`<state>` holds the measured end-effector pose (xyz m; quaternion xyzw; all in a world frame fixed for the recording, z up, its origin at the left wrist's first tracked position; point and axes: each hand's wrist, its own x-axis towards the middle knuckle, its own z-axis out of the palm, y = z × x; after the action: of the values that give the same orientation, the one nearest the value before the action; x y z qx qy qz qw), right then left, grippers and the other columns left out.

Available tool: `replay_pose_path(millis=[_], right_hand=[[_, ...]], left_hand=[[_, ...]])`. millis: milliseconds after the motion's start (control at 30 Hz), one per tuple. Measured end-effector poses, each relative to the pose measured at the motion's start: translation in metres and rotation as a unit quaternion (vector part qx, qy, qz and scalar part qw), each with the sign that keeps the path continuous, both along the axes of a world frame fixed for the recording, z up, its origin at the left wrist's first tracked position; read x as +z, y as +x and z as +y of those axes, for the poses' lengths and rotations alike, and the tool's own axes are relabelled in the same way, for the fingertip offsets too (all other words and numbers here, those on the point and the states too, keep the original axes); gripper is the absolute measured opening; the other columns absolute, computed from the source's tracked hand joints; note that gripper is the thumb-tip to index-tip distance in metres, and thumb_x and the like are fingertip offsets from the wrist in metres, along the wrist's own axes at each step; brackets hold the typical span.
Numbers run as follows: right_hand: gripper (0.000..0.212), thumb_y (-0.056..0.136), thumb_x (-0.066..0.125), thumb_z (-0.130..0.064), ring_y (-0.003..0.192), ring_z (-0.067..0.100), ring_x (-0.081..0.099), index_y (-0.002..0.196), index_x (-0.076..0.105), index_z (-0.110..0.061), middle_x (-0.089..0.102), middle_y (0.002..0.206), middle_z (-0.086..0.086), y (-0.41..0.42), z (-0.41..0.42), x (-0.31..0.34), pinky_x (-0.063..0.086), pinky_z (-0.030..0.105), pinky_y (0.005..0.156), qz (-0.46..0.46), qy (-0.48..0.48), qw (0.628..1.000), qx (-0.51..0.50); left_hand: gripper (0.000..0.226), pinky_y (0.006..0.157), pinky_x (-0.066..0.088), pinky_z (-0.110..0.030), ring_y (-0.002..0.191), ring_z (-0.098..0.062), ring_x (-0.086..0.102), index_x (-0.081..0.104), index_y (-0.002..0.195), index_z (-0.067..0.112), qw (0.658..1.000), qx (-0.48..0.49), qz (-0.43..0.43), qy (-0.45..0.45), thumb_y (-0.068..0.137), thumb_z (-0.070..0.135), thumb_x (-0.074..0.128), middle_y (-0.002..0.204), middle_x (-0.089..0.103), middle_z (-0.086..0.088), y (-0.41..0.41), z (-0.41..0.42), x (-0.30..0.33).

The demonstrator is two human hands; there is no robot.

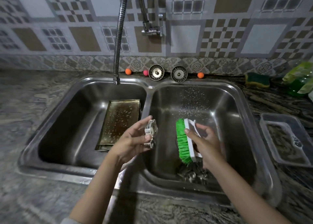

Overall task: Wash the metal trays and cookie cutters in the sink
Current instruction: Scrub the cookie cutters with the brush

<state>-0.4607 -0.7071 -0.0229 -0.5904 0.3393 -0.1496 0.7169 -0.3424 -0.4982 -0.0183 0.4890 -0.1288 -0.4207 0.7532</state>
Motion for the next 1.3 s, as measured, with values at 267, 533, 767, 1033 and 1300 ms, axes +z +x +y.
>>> replay_pose_path(millis=[267,533,767,1033,1300], right_hand=[[0.051,0.067,0.086,-0.017,0.077,0.020,0.072,0.109,0.059,-0.023,0.074,0.087,0.006,0.039,0.097,0.020,0.059,0.038,0.068,-0.058,-0.133,0.975,0.165],[0.047,0.070,0.082,-0.033,0.078,0.006,0.057,0.111,0.059,-0.031,0.064,0.092,-0.014,0.079,0.151,0.020,0.048,0.029,0.066,-0.036,-0.364,0.928,0.073],[0.046,0.067,0.085,-0.029,0.086,0.012,0.060,0.105,0.059,-0.037,0.061,0.102,-0.019,0.076,0.141,0.034,0.050,0.029,0.069,-0.038,-0.333,0.939,0.079],[0.049,0.072,0.082,-0.029,0.094,0.013,0.058,0.113,0.058,-0.025,0.060,0.103,-0.013,0.087,0.150,0.020,0.053,0.033,0.073,-0.018,-0.355,0.934,-0.021],[0.050,0.066,0.087,-0.022,0.080,-0.001,0.065,0.107,0.059,-0.030,0.063,0.089,-0.021,0.049,0.129,0.010,0.056,0.037,0.071,-0.006,-0.292,0.956,-0.022]], left_hand=[[0.067,0.069,0.056,-0.033,0.088,-0.023,0.063,0.056,0.128,0.020,0.998,0.025,-0.023,0.052,0.066,-0.004,0.068,0.114,0.063,-0.008,0.031,0.054,-0.002],[0.062,0.061,0.055,-0.027,0.074,-0.018,0.061,0.056,0.129,0.014,0.999,0.009,0.044,0.000,0.071,-0.005,0.065,0.097,0.066,-0.006,0.049,0.087,-0.019],[0.069,0.052,0.050,-0.023,0.067,-0.015,0.060,0.052,0.132,0.014,0.995,0.041,0.089,0.006,0.068,-0.008,0.062,0.096,0.070,-0.004,0.069,0.107,-0.030],[0.064,0.050,0.051,-0.023,0.071,-0.014,0.065,0.051,0.133,0.012,0.997,-0.059,0.049,0.002,0.077,-0.016,0.058,0.109,0.062,-0.012,0.074,0.113,-0.021],[0.065,0.069,0.053,-0.022,0.093,-0.014,0.059,0.059,0.120,0.027,0.904,-0.176,-0.252,0.296,0.073,-0.018,0.062,0.110,0.054,0.004,0.109,0.147,-0.046]])
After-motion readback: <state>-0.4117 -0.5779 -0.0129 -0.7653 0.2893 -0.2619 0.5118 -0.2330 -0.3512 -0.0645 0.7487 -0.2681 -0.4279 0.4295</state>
